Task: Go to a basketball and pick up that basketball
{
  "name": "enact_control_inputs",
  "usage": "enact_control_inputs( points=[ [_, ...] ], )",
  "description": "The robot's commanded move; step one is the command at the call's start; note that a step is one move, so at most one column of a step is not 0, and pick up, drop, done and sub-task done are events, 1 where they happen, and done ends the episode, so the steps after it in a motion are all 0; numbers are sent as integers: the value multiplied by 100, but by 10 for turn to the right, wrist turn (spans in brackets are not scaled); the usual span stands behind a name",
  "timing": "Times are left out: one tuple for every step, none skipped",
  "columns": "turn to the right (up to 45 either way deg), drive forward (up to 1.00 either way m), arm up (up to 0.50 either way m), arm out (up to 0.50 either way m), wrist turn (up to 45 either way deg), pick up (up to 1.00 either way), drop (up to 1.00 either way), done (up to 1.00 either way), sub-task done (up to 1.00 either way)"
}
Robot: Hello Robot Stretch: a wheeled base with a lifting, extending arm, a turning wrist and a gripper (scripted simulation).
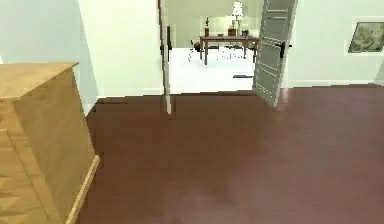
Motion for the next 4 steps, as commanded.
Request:
enact_control_inputs(
  points=[
    [-60, 0, 0, 0, 0, 0, 0, 0, 0],
    [-30, 0, 0, 0, 0, 0, 0, 0, 0],
    [-90, 0, 0, 0, 0, 0, 0, 0, 0],
    [0, 30, 0, 0, 0, 0, 0, 0, 0]
  ],
)
